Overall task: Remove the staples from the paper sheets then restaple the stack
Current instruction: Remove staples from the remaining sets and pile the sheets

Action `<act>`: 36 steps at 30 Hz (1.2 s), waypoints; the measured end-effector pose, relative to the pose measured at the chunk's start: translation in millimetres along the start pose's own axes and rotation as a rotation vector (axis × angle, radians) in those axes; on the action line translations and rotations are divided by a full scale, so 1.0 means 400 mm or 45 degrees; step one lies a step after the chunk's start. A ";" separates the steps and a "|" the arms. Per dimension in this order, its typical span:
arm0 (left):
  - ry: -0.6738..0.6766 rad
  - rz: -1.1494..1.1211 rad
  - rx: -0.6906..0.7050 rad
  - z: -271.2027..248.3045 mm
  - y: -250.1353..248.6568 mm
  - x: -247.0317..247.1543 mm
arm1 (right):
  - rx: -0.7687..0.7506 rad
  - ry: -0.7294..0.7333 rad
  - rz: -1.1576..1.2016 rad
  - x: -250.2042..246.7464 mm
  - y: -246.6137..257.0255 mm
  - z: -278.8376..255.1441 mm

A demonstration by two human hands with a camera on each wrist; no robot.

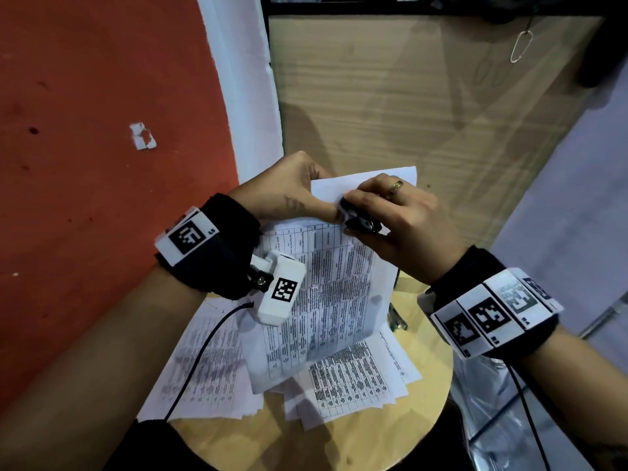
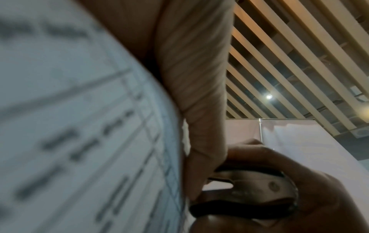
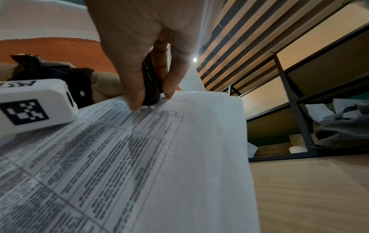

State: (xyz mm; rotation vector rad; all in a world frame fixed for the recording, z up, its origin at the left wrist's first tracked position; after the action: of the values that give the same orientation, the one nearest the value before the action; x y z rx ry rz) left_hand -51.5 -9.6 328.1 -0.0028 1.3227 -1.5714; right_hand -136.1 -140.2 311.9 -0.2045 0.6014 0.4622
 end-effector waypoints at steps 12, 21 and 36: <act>0.030 -0.282 0.048 -0.007 0.022 -0.005 | 0.175 -0.110 0.187 -0.009 -0.003 0.000; -0.076 -0.473 0.127 -0.005 0.027 -0.009 | 0.417 -0.151 0.596 -0.022 -0.021 0.000; -0.361 -0.117 0.236 -0.009 0.019 0.006 | 0.467 -0.200 0.546 -0.012 -0.025 0.000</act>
State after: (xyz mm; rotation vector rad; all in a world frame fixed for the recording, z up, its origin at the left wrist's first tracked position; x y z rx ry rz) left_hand -49.6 -7.6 320.0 -0.1673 0.9654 -1.6967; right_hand -135.0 -150.6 315.2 0.3150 0.5652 0.7624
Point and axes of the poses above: each hand's wrist, its own z-axis towards the middle knuckle, its own x-axis out of the palm, y = z × x, the point moved 4 cm from there along z, towards the middle knuckle, and after that the axes turned 10 degrees about x, right-handed, at the moved point
